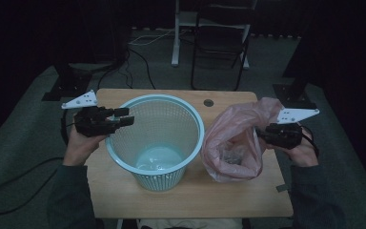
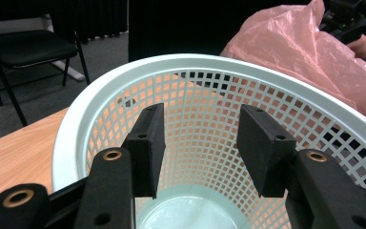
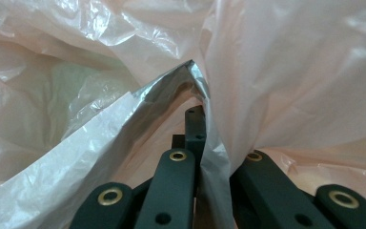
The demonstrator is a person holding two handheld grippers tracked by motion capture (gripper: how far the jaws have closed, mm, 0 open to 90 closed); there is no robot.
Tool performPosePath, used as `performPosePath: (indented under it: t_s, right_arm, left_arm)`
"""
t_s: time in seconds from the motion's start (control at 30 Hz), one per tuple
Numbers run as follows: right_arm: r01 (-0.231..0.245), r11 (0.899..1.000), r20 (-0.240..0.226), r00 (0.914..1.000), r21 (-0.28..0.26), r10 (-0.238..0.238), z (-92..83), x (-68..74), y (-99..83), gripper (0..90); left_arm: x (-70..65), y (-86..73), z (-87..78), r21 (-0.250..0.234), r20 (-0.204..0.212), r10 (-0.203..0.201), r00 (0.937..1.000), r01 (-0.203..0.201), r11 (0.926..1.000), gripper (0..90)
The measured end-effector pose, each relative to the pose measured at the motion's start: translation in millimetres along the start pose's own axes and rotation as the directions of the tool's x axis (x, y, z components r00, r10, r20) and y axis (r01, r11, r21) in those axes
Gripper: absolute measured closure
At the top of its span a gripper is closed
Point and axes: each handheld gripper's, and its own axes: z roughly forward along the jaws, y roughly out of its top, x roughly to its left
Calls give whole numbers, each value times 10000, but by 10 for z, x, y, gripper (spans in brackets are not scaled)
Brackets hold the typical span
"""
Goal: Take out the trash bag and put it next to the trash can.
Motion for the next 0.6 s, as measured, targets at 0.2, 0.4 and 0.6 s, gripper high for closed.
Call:
performPosePath:
  t_s: [0.2,0.4,0.6]
  right_arm:
    - [-92,9998,-22,10000,186,92,52,-14,-60,891]
    - [-83,9997,6,10000,226,82,-6,-53,-96,891]
    - [-31,9990,-91,10000,446,35,29,-49,-137,891]
  left_arm:
    - [2,-4,-4,19,-3,-8,10000,8,10000,527]
    - [3,-2,-6,-8,38,-13,10000,13,10000,526]
    - [-5,1,3,4,46,-8,10000,8,10000,526]
